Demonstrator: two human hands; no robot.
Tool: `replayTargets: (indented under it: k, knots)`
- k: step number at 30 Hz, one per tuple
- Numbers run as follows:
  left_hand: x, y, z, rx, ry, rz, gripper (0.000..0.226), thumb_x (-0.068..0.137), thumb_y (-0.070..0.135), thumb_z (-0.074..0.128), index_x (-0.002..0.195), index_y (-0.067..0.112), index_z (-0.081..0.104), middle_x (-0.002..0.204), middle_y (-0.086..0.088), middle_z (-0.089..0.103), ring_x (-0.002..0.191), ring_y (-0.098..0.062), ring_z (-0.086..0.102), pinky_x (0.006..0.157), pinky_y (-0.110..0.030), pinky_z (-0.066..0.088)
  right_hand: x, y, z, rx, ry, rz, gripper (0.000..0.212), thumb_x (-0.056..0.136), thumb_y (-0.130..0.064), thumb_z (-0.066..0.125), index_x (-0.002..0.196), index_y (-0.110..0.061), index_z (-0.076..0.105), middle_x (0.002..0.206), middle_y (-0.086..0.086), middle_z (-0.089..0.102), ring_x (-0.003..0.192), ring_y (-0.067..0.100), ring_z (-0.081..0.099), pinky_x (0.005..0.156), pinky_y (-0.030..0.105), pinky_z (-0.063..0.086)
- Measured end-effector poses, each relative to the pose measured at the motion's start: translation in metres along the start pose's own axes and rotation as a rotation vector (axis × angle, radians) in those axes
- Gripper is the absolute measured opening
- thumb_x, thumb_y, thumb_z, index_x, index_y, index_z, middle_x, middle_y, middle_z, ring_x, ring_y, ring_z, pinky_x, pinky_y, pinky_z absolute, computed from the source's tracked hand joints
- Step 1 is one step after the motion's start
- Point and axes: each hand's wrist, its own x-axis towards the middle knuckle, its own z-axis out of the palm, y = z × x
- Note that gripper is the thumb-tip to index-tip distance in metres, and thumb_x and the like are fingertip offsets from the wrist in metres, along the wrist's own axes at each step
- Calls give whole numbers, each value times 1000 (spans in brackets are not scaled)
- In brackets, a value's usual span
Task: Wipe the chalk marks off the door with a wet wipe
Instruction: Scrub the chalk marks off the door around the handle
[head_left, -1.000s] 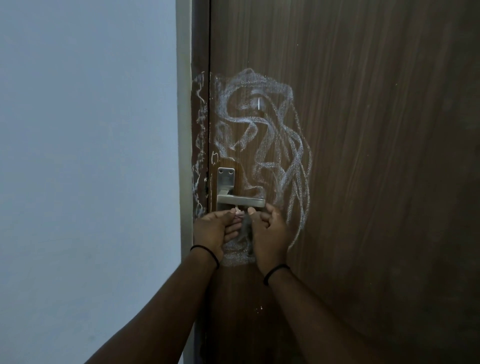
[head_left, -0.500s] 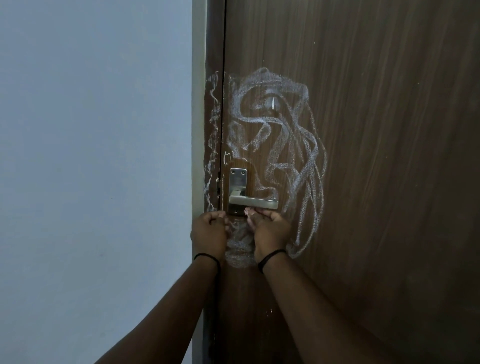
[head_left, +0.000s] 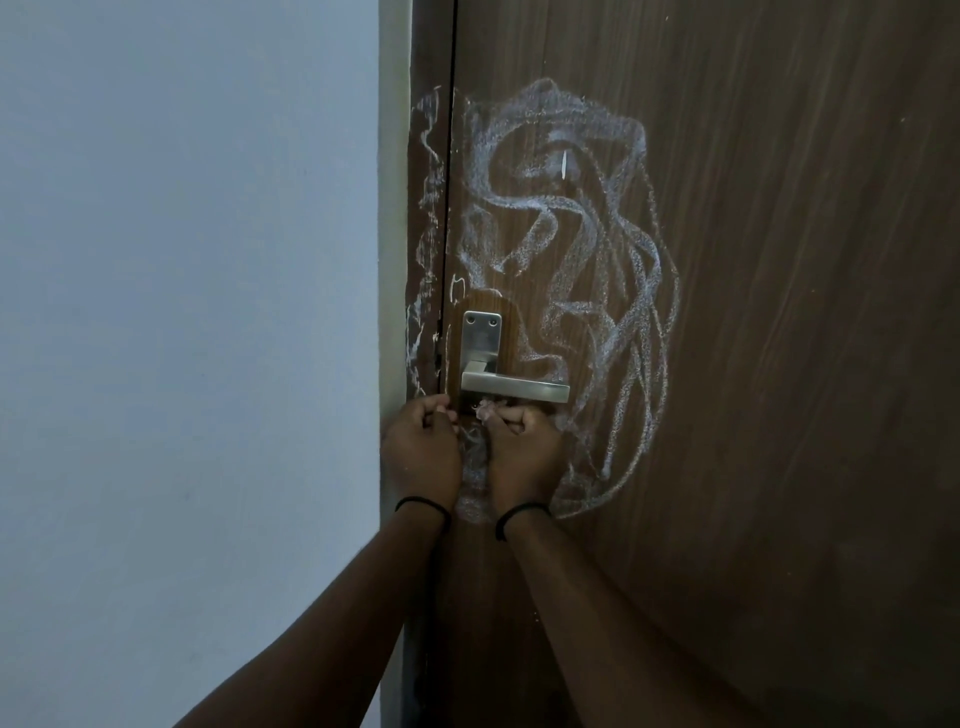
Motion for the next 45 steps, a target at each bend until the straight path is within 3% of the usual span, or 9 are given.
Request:
replayTargets:
  k: [7,14,21,24,28,32,34,37,45]
  knots:
    - [-3,-7,-6,82,10,-76,14,92,22,61,87,30,72,74,19,65,70,6,56,55,1,39,-12,-8,29,203,4,338,7,79,-13,79,78,-11,72,76,7,73,73,22,71,68,40,61]
    - [-1,-8,-1,-123,-182,-315,18,89,29,64,79,20,76,70,-2,75,75,-28,72,74,-45,61,-2,-10,13,521,188,491,8,87,-8,71,84,-15,68,79,7,73,62,10,63,55,23,52]
    - [-11,12,8,-257,-119,-358,13,91,14,65,84,10,76,69,-9,73,54,-14,61,51,-24,47,9,-24,13,468,49,666,9,93,-9,64,84,-12,63,79,10,71,61,18,64,57,31,55]
    - [-13,17,8,-302,-112,-401,14,91,16,66,91,5,75,79,-17,73,62,-19,62,53,-24,50,11,-24,7,461,21,682,10,89,-6,68,80,-10,66,81,11,72,69,22,67,63,34,58]
    - [-16,20,12,-298,-125,-414,17,91,15,66,95,1,74,81,-19,73,57,-17,62,45,-19,49,11,-25,1,474,-30,677,19,87,-6,70,69,-10,66,56,0,68,46,10,64,44,23,50]
    - [-18,19,12,-262,-112,-425,21,88,20,70,99,3,75,87,-17,74,77,-28,70,59,-25,55,3,-24,1,453,-104,688,16,82,-2,72,98,1,70,87,13,74,77,23,72,64,32,60]
    - [-19,21,11,-276,-89,-440,21,89,19,70,101,3,75,90,-18,74,84,-30,71,56,-20,55,2,-23,1,445,-148,679,6,84,3,67,84,-1,72,79,11,72,69,21,69,52,24,55]
    - [-15,24,10,-266,-7,-438,14,87,17,70,95,7,77,84,-13,75,75,-24,71,45,-17,50,4,-26,0,399,-253,663,17,87,1,64,74,-8,69,69,6,69,57,14,64,43,18,47]
    - [5,28,16,-262,196,-413,13,88,16,67,82,15,78,68,-4,74,65,-20,71,60,-27,58,10,-17,-16,234,-301,527,10,83,-3,67,74,-4,71,65,5,67,60,15,61,53,21,49]
